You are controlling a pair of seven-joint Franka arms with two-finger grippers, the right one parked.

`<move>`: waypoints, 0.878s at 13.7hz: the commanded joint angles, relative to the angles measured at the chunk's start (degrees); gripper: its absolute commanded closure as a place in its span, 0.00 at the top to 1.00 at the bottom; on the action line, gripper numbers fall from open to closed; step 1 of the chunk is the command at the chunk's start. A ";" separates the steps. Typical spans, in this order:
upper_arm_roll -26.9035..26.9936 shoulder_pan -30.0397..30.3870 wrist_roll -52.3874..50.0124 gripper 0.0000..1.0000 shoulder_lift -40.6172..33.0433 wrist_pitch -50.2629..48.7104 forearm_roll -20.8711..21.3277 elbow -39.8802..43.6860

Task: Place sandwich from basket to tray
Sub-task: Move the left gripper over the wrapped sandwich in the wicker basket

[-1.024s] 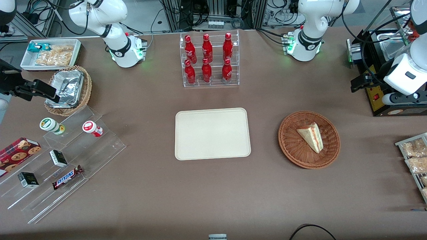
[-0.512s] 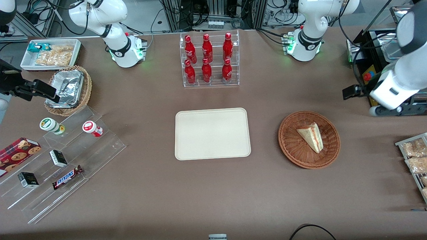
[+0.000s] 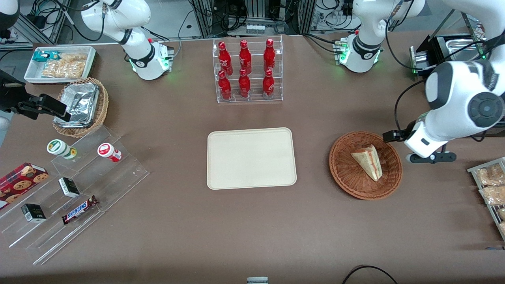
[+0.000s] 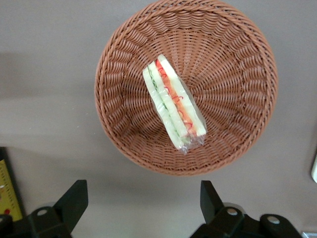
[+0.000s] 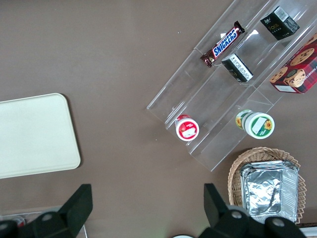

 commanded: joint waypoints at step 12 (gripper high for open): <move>-0.25 -2.86 -36.86 1.00 0.18 22.62 -0.18 -13.97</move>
